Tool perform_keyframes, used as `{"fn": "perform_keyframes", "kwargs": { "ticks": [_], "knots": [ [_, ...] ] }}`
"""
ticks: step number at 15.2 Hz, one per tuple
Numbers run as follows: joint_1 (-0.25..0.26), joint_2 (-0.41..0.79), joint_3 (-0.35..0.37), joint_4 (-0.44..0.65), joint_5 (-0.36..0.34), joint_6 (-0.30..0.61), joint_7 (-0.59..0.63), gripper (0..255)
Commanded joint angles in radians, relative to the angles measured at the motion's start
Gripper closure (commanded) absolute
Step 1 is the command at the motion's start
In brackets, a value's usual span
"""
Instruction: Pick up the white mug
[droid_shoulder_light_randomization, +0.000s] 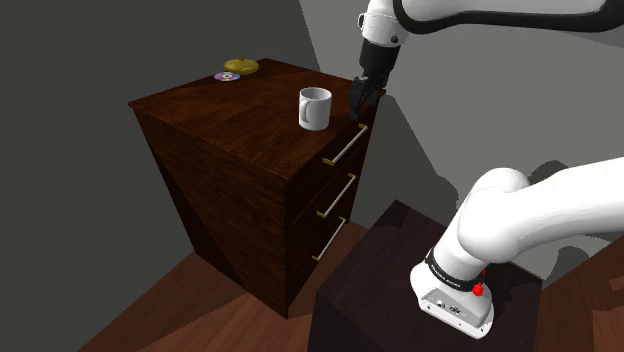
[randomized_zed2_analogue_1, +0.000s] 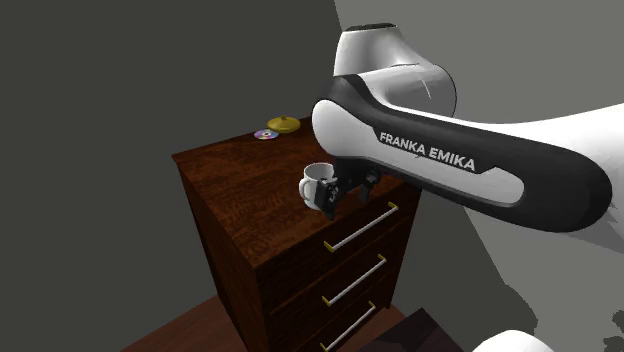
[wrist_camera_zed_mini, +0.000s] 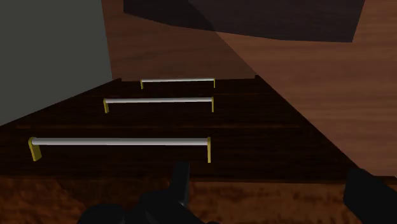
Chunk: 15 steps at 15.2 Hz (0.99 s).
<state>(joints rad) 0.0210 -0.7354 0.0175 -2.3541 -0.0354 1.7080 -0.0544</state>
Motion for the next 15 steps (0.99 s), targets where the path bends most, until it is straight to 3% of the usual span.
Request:
{"fn": "perform_keyframes", "kwargs": {
  "ticks": [1, 8, 15],
  "knots": [
    [0.000, 0.000, 0.000, 0.000, 0.000, 0.000, 0.000, 0],
    [-0.033, 0.331, -0.066, 0.258, -0.002, -0.011, -0.039, 0],
    [-0.064, 0.663, -0.124, 0.581, 0.026, -0.089, -0.083, 0]
  ]
}}
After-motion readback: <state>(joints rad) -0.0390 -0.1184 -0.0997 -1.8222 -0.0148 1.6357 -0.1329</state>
